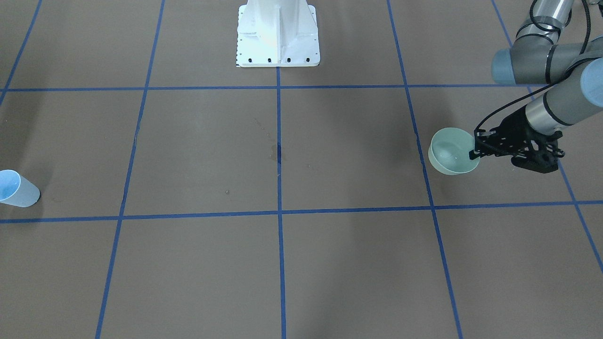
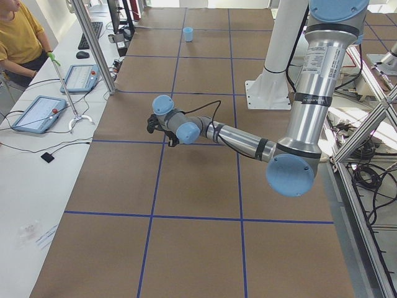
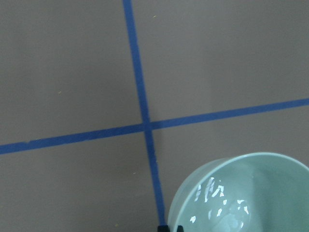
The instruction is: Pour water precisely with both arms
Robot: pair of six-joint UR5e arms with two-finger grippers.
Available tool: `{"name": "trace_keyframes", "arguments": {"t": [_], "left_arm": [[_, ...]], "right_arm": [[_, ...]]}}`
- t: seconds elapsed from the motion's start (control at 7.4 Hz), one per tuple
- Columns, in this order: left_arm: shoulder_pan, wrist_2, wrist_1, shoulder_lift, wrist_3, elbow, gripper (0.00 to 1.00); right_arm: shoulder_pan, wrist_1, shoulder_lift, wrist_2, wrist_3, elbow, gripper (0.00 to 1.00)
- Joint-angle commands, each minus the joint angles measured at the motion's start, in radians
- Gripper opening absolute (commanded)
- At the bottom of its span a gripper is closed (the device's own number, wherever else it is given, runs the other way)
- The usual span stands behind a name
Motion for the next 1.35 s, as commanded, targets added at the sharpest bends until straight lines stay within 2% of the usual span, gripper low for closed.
{"name": "trace_keyframes", "arguments": {"t": [0.0, 0.27, 0.41, 0.54, 0.95, 1.22], "left_arm": [[-0.005, 0.003, -0.176, 0.15, -0.004, -0.003, 0.0], [-0.003, 0.011, -0.29, 0.211, -0.062, 0.006, 0.0], [0.005, 0.059, -0.362, 0.229, -0.12, 0.02, 0.0], [0.008, 0.066, -0.401, 0.229, -0.148, 0.047, 0.0], [0.044, 0.092, -0.404, 0.214, -0.19, 0.064, 0.0], [0.121, 0.153, -0.404, 0.185, -0.257, 0.066, 0.0]], "right_arm": [[0.0, 0.0, 0.0, 0.0, 0.0, 0.0, 1.0], [0.0, 0.0, 0.002, 0.0, 0.0, 0.002, 1.0], [0.0, 0.0, 0.002, 0.0, 0.0, 0.002, 1.0], [0.0, 0.0, 0.002, 0.0, 0.0, 0.002, 1.0], [0.0, 0.0, 0.002, 0.002, 0.0, 0.003, 1.0], [0.0, 0.0, 0.002, 0.002, 0.0, 0.003, 1.0]]}}
